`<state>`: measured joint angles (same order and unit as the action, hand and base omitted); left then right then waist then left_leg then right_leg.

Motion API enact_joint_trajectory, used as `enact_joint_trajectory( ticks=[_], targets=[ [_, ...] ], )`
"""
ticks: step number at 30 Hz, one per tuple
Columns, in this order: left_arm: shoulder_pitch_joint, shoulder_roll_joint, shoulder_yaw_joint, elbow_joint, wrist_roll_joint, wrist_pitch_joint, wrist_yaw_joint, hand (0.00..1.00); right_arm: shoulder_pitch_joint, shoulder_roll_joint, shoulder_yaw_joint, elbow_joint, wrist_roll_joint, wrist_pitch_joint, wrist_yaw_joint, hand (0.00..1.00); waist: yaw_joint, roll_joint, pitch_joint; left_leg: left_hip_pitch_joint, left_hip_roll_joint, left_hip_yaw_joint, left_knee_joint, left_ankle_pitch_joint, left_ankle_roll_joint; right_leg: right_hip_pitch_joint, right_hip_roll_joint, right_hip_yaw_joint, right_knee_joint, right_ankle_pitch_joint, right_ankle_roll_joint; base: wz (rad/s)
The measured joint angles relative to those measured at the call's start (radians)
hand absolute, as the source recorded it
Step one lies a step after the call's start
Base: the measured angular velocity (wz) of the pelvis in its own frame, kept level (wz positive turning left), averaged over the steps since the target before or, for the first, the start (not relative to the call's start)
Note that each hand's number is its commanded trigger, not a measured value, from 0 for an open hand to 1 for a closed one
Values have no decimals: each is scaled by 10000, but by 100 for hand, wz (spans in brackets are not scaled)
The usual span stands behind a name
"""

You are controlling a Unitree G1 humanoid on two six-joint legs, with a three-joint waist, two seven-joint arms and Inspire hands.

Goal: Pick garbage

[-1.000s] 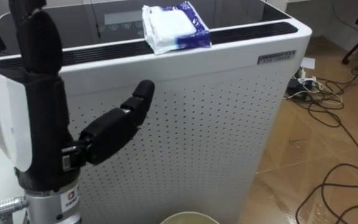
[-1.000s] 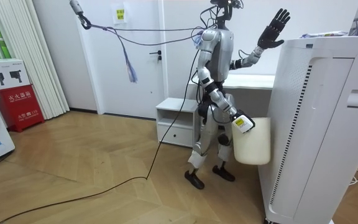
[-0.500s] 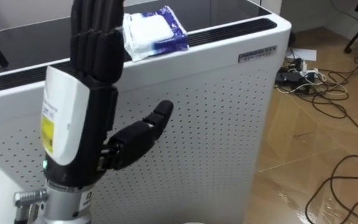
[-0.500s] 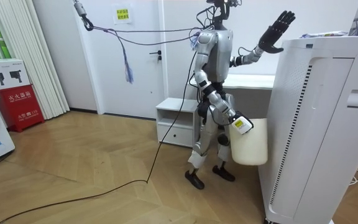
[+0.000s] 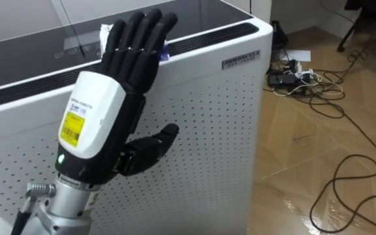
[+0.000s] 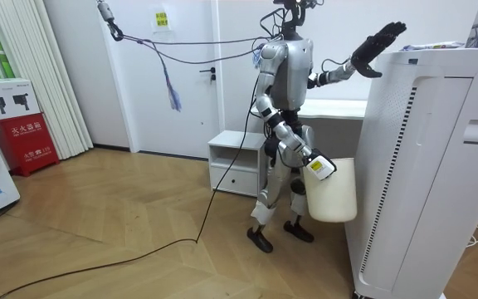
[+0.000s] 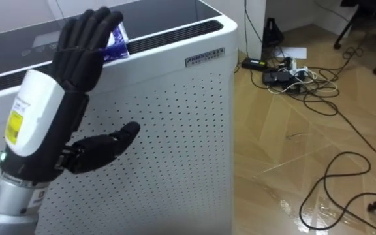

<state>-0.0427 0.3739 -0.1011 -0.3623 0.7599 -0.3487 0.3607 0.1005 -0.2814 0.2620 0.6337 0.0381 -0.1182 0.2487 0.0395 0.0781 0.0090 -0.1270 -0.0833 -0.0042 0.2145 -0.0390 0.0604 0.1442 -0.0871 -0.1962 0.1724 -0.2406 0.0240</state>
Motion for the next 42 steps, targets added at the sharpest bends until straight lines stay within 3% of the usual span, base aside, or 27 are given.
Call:
enact_joint_trajectory(
  ticks=[4,7,10,16,19,30,35,42],
  targets=[
    [-99,-1,229,-232,-9,-116,5,0,161,-17,-128,-12,2,37,72,100,0,120,-15,236,3,15,-68,-2,-3,204,-11,-4,-12,2,1,-2],
    [-132,0,232,-230,-7,-182,21,0,188,-43,-130,-13,4,37,72,100,57,185,40,251,4,13,-98,11,-21,151,-13,-8,-29,-1,0,-7],
    [-182,8,233,-231,-7,-243,85,0,237,-52,-128,-12,4,40,50,100,120,207,41,246,-4,16,-99,13,-22,144,-27,-8,-48,-40,21,-1],
    [-270,257,584,-283,3,-271,230,0,237,-92,-132,-20,4,41,31,100,251,253,7,216,-10,39,-99,12,-23,142,-24,-21,-75,-42,16,0],
    [-354,417,1002,-571,-3,-96,228,0,253,-138,-133,-27,5,41,30,100,243,246,7,214,-6,89,-102,11,-25,145,-32,-17,-84,-43,14,0],
    [-768,617,1070,-623,200,479,144,0,410,-215,-215,-256,2,333,43,100,276,184,26,230,-2,113,-78,12,-25,149,-19,9,-28,-51,13,0],
    [-767,832,1070,17,181,1194,-389,0,417,-244,-227,-466,2,754,42,100,259,246,-12,253,-3,176,-100,11,-26,147,-10,60,-44,-50,12,-1],
    [-712,844,1053,119,179,1229,-1135,0,416,-283,-221,-487,1,923,48,100,437,265,6,257,3,202,-101,11,-28,138,2,68,-39,-55,8,0]
  ],
)
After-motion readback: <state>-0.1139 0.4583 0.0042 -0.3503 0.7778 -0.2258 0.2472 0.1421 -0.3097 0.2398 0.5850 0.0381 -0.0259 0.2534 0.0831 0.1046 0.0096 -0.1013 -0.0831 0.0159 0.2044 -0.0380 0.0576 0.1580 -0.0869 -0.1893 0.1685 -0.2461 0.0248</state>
